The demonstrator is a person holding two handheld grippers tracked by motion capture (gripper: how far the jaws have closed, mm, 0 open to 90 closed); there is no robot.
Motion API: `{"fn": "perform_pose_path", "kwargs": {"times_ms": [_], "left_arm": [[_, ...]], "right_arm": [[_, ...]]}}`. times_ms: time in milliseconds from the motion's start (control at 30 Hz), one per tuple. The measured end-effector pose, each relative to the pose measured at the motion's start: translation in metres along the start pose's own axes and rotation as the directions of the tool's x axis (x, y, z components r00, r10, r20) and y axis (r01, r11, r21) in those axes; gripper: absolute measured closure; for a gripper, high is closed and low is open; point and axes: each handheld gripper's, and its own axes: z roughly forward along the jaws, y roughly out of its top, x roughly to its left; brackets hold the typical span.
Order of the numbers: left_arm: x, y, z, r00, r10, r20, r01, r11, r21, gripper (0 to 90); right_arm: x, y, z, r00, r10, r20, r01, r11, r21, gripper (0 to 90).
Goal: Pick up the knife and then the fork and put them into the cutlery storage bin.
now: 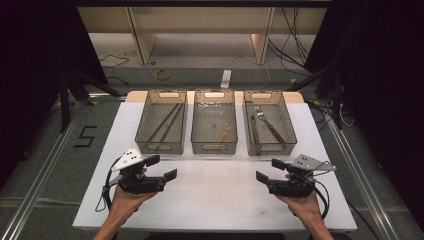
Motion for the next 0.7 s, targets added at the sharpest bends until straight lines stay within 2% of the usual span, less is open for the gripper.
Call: {"fn": "perform_pose_path", "kwargs": {"times_ms": [300, 700], "left_arm": [[-0.0015, -0.0004, 0.0017, 0.9999, 0.006, 0.011, -0.006, 0.9999, 0.011, 14.6], [-0.0015, -0.0007, 0.0022, 0.9999, 0.007, 0.011, -0.007, 0.9999, 0.015, 14.6]], "right_arm": [[0.0037, -0.0080, -0.0094, 0.9999, -0.004, 0.012, 0.004, 0.9999, -0.010, 20.3], [0.0058, -0.0078, -0.0086, 0.9992, -0.035, 0.019, 0.035, 0.9993, -0.009, 20.3]]}}
